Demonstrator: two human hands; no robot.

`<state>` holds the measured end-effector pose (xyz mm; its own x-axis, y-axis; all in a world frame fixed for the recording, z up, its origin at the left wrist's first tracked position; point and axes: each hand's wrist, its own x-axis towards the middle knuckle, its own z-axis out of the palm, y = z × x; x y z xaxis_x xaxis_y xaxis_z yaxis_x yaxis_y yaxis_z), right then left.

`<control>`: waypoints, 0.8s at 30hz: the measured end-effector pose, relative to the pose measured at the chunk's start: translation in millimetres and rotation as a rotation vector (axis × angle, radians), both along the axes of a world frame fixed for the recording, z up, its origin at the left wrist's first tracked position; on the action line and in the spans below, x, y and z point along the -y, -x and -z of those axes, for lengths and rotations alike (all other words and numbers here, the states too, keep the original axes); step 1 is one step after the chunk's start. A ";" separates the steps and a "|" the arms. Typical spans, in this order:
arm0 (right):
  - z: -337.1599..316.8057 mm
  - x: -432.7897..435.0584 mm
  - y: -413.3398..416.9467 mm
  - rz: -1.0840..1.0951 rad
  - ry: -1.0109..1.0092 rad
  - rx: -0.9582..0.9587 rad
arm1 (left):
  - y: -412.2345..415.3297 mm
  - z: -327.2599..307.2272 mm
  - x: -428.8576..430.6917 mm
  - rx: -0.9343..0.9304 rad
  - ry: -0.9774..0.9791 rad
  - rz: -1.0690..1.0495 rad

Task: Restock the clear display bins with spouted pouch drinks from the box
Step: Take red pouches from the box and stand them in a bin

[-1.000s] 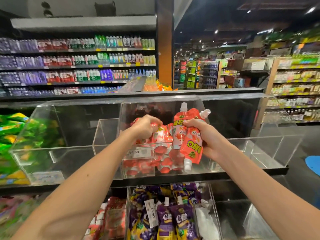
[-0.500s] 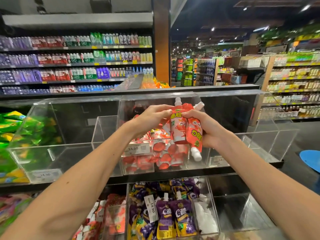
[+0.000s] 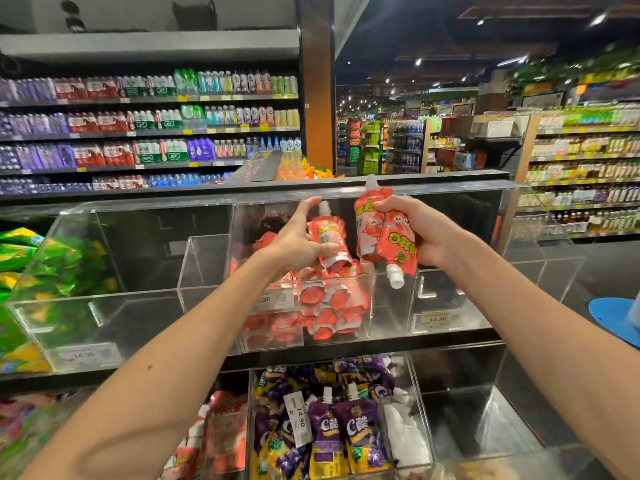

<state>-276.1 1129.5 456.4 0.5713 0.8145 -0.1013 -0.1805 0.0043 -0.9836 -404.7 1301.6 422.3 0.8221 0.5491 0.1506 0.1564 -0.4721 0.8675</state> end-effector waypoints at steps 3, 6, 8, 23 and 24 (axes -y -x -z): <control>9.9 -1.7 -3.8 0.034 -0.004 0.009 | -15.5 7.9 -2.2 -0.116 -0.110 -0.032; 15.9 -4.3 -4.9 0.052 -0.003 0.032 | -22.6 5.1 4.9 -0.223 -0.149 0.035; 17.8 -5.8 -6.3 0.059 0.004 0.050 | -26.3 3.1 10.4 -0.281 -0.218 0.051; 20.5 -4.4 -17.6 0.067 0.020 0.058 | -21.4 4.8 9.4 -0.547 -0.676 0.076; 20.2 -5.4 -17.5 0.058 0.023 0.048 | -18.6 2.5 6.9 -0.418 -0.589 0.057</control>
<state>-258.6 1134.9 436.2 0.6220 0.7777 -0.0910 -0.1332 -0.0094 -0.9910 -386.1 1294.7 419.9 0.9005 0.4285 0.0746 0.3810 -0.8599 0.3398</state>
